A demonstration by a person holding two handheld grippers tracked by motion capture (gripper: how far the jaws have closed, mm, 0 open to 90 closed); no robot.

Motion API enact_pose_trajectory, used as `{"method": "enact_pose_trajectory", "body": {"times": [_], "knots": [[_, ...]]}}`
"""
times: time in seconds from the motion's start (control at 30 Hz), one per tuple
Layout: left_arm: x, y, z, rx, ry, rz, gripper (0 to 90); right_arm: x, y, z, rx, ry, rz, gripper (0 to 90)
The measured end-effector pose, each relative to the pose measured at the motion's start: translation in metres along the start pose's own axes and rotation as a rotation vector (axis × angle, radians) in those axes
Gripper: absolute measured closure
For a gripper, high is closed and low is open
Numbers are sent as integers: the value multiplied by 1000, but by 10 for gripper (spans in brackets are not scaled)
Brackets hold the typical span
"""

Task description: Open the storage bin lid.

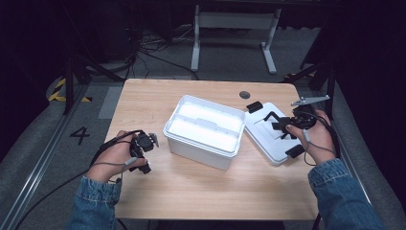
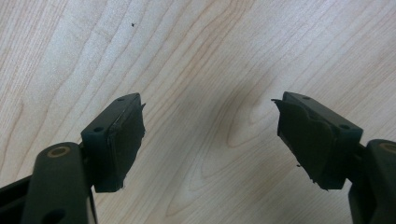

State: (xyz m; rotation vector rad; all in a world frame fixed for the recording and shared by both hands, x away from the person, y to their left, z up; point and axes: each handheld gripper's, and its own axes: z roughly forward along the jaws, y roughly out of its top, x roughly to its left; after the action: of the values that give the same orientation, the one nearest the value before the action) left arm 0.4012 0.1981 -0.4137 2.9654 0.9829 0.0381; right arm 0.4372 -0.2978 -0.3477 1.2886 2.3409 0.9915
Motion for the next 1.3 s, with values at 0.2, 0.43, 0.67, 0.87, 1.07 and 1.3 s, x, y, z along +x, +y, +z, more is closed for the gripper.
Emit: {"method": "enact_pose_trajectory", "body": {"times": [0.2, 0.43, 0.67, 0.87, 1.07, 1.3], "knots": [[1, -7, -2, -14, 1, -14, 238, 24, -3, -12, -1, 50, -30, 534], [1, -9, -2, -28, 0, -19, 231, 50, -11, -15, 23, 104, -77, 511], [1, -9, -2, -41, -7, -12, 218, 69, -25, -13, 17, 170, -101, 496], [1, -8, -2, -38, -14, -12, 219, 81, -43, -5, 12, 194, -109, 487], [1, -7, -1, -33, -15, -13, 222, 89, -62, 7, 8, 205, -109, 480], [2, -9, -1, -32, 12, -39, 207, 99, -86, 26, 24, 234, -136, 477]]}}
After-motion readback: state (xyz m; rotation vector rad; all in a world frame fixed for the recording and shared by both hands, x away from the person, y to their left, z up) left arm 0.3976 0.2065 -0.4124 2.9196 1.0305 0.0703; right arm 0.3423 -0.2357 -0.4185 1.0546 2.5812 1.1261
